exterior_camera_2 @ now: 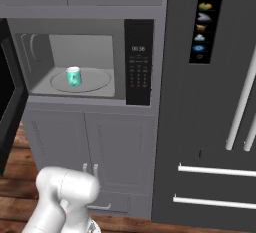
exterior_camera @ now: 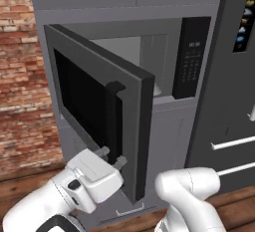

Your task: Pick the mug from the counter and place it inside the microwave. Then close the microwave.

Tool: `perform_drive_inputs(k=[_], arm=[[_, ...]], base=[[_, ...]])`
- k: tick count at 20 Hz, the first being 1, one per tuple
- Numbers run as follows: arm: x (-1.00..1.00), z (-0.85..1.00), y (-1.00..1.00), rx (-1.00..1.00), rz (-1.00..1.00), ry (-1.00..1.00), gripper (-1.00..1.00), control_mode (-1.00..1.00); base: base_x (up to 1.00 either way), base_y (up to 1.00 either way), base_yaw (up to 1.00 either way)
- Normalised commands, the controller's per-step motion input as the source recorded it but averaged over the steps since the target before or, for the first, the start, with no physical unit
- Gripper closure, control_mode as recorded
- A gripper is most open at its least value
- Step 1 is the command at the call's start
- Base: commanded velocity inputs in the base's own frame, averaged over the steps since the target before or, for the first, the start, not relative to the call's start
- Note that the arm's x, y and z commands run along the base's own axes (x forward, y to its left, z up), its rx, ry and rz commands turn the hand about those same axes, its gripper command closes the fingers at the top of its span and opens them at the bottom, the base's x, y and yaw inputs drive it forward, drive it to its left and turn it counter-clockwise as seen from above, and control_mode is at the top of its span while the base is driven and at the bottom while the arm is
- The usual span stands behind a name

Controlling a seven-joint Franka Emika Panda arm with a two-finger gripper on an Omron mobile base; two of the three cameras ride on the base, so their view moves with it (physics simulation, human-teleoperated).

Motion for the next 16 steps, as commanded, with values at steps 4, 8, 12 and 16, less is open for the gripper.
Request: perform_drive_inputs(k=[4,8,12,16], arm=[[0.06,0.11,-0.56,0.04,0.0,0.0,-1.0,-1.0],[0.15,0.15,-0.61,0.04,0.0,0.03,-1.0,-1.0],[0.11,0.2,-0.62,0.04,0.0,0.04,-1.0,-1.0],[0.07,0.19,-0.56,0.03,0.0,0.04,-1.0,-1.0]], base=[[0.0,0.0,0.0],[0.0,0.0,0.0],[0.0,0.0,0.0],[0.0,0.0,0.0]])
